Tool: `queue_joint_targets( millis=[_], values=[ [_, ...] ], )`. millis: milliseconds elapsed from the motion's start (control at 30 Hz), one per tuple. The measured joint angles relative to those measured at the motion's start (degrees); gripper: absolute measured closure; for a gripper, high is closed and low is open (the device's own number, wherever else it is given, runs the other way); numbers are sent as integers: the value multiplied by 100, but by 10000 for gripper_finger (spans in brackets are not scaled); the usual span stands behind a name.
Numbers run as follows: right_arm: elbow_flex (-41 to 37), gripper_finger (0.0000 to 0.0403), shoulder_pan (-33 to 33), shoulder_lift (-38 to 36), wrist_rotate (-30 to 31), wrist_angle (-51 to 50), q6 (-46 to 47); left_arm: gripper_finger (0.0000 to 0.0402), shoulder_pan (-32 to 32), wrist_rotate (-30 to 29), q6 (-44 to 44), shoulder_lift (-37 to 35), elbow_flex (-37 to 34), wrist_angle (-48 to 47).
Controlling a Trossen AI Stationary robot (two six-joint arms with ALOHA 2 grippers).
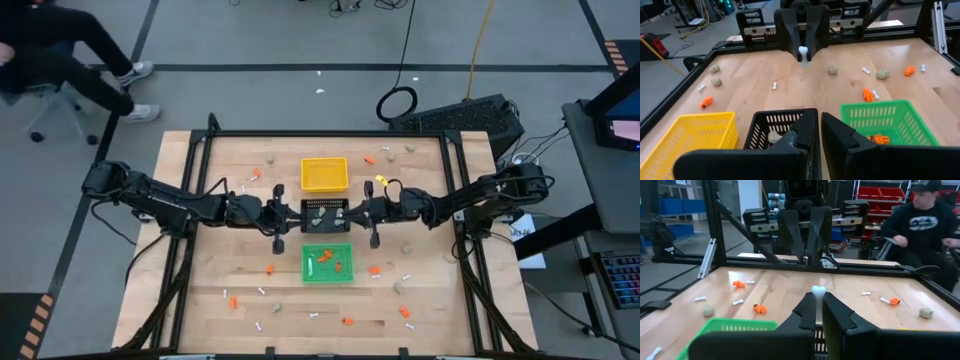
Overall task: Sort Halloween decoration
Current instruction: Put the white bone toy into the yellow basket
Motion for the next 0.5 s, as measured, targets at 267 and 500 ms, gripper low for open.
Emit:
queue_joint_targets(
  millis=[267, 500],
  values=[
    [0, 403, -7, 0, 10, -37, -702, 368, 0, 4, -4, 0, 0, -4],
    [0, 403, -9, 0, 15, -35, -1723, 368, 0, 9, -6, 0, 2, -4]
  ],
)
